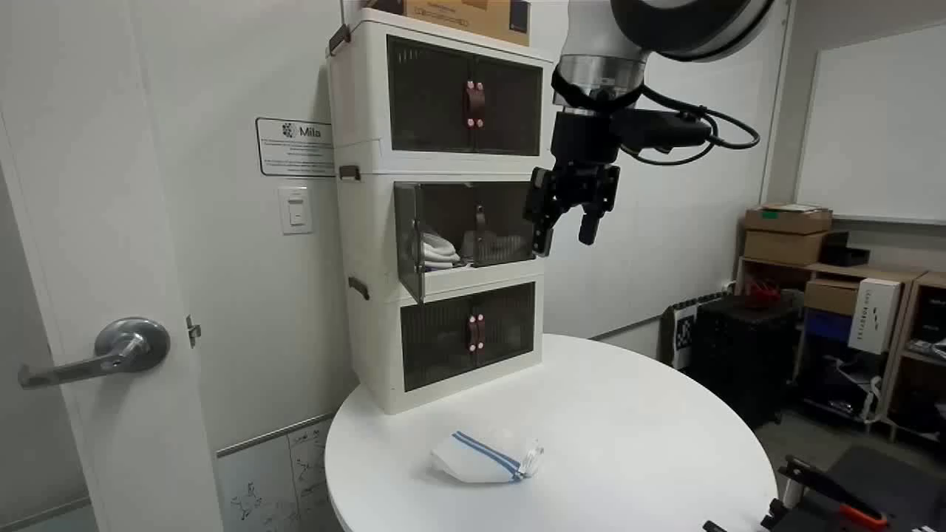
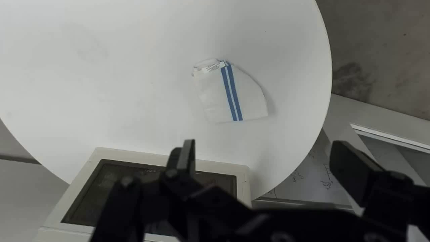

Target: Close the middle drawer.

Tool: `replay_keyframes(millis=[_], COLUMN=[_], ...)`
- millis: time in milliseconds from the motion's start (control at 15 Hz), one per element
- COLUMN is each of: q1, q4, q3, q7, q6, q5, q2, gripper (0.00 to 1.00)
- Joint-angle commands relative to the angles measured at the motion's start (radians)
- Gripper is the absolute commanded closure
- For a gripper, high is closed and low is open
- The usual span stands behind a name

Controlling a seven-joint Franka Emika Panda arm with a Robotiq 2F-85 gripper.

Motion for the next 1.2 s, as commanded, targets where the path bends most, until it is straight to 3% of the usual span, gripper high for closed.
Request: replay_keyframes(millis=[0,533,1133], q1=[0.017,0.035,0.049], q4=[0.002,0.090,0.325], q3=[-0.016,-0.017,-0.031], q7=[0.009,-0.033,-0.094], q6=[-0.003,0.006,-0.017], q5=[-0.012,-0.013,-0.011], q2=[0.003,0.088,0.292], gripper=[0.00,0.00,0.00])
